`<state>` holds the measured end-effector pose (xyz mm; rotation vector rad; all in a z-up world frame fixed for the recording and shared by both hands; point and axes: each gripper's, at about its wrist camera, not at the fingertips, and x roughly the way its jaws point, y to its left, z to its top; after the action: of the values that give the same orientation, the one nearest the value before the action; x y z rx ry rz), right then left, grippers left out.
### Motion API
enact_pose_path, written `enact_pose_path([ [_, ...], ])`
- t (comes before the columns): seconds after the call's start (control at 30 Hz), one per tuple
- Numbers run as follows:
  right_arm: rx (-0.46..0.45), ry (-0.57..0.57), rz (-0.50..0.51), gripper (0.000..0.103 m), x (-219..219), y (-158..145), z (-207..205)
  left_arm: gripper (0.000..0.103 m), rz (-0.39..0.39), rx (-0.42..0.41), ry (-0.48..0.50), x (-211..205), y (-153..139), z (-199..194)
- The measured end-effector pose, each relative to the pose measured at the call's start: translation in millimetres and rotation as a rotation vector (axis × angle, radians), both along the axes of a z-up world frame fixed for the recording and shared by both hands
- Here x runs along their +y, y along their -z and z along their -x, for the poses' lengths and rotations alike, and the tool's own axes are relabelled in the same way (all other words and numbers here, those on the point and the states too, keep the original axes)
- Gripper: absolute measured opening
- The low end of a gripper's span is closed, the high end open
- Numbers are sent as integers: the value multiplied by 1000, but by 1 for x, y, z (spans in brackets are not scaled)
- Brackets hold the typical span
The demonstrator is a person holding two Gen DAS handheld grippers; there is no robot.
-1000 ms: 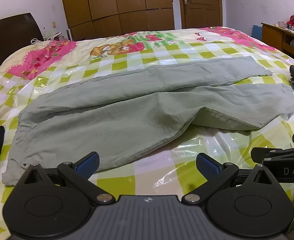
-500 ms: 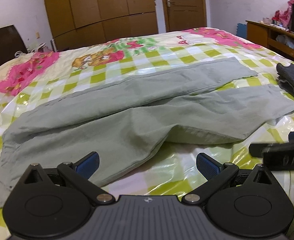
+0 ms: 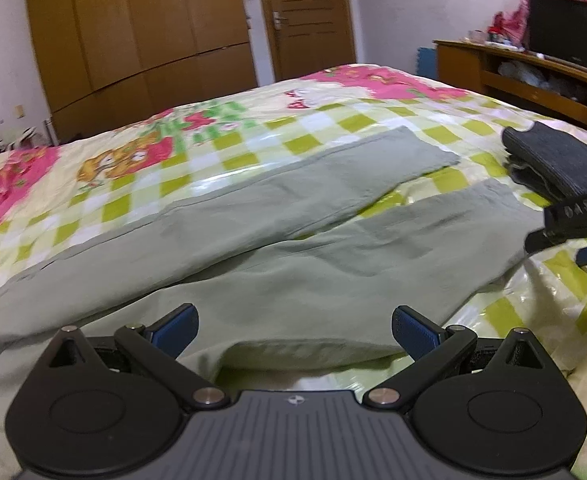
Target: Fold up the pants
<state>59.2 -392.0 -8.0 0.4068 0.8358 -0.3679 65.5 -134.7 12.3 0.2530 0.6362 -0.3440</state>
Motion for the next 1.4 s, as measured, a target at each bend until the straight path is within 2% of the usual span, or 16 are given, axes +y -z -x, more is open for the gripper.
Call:
enact_pose_path([
  [0.13, -2, 62, -58, 74, -24, 11, -13, 103, 2, 14, 21, -10, 5, -6],
  [0.2, -2, 88, -75, 54, -32, 15, -18, 103, 9, 21, 28, -11, 7, -8],
  [0.23, -3, 104, -84, 39, -35, 15, -20, 103, 10, 23, 30, -11, 7, -9],
  [0.33, -26, 134, -143, 10, -49, 17, -23, 103, 7, 25, 37, -12, 10, -11],
  [0.4, -41, 141, -202, 4, -58, 19, -26, 103, 2, 23, 40, -13, 10, -11],
  [0.5, -69, 154, -248, 3, -68, 19, -27, 103, 6, 22, 50, -13, 9, -10],
  [0.7, -132, 179, -181, 2, -87, -5, -15, 103, 14, 20, 93, -21, 9, -6],
  [0.77, -112, 192, -127, 2, -92, -9, -13, 103, 3, 43, 109, -21, 15, -4],
  [0.83, -37, 170, -69, 4, -92, -5, -19, 103, -14, 67, 121, -17, 22, -2],
  [0.93, 19, 184, -27, 6, -88, 0, -17, 103, -39, 92, 115, 0, 30, 1],
  [0.97, 27, 200, 19, 10, -85, -2, -14, 103, -42, 98, 108, 6, 31, 2],
  [1.07, 1, 205, 126, 10, -73, -17, -4, 103, -44, 129, 64, 33, 37, 2],
  [1.13, -14, 153, 172, 10, -56, -27, -3, 103, -37, 144, 27, 52, 40, 2],
  [1.23, -23, -3, 206, 10, -13, -31, -17, 103, -21, 166, -32, 85, 42, 4],
  [1.3, -15, -128, 179, 10, 19, -25, -33, 103, -22, 176, -67, 108, 41, 6],
  [1.4, 46, -255, 138, 10, 61, -10, -57, 103, -48, 160, -107, 146, 36, 10],
])
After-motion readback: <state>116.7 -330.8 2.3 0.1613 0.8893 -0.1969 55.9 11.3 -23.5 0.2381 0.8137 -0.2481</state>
